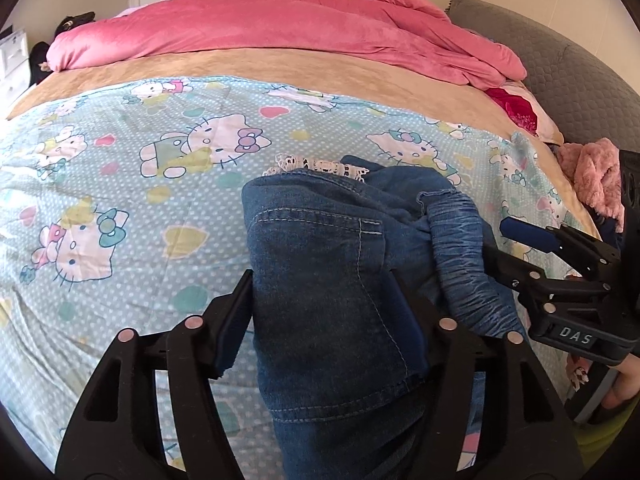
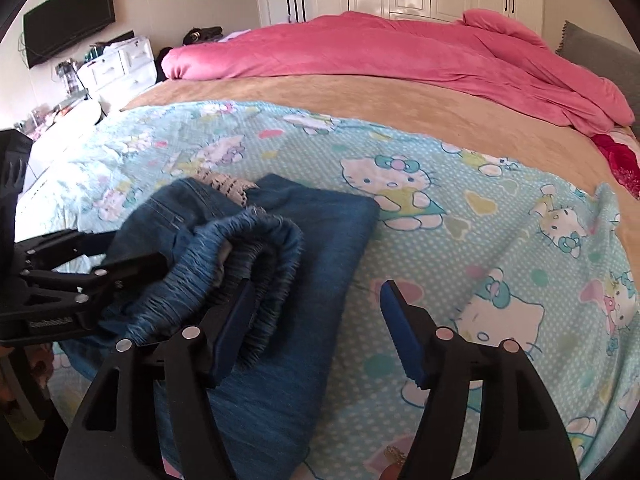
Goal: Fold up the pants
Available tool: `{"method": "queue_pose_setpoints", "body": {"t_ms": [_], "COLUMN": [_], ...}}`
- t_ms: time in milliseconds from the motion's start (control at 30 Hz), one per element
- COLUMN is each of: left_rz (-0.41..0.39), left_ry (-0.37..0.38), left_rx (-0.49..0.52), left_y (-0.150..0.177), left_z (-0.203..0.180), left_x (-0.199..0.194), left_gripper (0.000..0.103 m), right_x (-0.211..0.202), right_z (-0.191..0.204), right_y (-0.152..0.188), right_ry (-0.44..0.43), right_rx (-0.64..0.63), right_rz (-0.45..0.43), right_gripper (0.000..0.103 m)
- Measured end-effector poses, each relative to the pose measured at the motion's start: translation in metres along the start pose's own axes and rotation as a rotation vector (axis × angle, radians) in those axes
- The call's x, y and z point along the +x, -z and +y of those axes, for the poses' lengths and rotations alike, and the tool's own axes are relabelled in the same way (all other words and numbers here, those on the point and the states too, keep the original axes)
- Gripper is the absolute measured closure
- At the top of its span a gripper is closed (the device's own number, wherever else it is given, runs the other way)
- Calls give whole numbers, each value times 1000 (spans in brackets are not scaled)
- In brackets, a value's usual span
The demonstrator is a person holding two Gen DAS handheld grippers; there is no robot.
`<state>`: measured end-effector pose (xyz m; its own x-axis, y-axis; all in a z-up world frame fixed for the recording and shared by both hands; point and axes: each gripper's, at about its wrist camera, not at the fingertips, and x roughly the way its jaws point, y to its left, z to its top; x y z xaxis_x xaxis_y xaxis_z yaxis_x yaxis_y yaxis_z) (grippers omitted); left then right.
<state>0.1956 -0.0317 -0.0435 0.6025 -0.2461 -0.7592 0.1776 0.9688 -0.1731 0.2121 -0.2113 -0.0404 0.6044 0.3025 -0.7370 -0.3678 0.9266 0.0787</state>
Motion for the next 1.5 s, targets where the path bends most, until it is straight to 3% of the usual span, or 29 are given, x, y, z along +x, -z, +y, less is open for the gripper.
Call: {"method": "queue_pose_setpoints", "body": {"t_ms": [67,100,200,333,567,967,1500], "left_rz": [-3,-7,-18,-41,-117,-200,-158], "left_ry": [-5,-7,-9,-21,-41,-50,-48], "left_rx": [1,0,-5,-20,-35,-17,0], "left_y": [1,2,2,1,9,48,104], "left_z": [-1,0,1,3,3,-9,-13], "left_x": [-3,-5,-11,-24,-65,-129,-152], "left_gripper": [40,38,28,9,9,9,9], "right_x": [-2,-4,-12,-31,-81,-135,-177], "right_z": [-2,-3,-8,-13,-9,13,37], "right_y": [2,3,4,5,13,44,93], "right_ry": [6,8,8,11,60,105,148], "right_rx": [10,16,46,92,98,70,65], "right_rz": [-2,-6,-22,-46,-155,-226,-227], "right_gripper": [33,25,18,8,5,5,5]}}
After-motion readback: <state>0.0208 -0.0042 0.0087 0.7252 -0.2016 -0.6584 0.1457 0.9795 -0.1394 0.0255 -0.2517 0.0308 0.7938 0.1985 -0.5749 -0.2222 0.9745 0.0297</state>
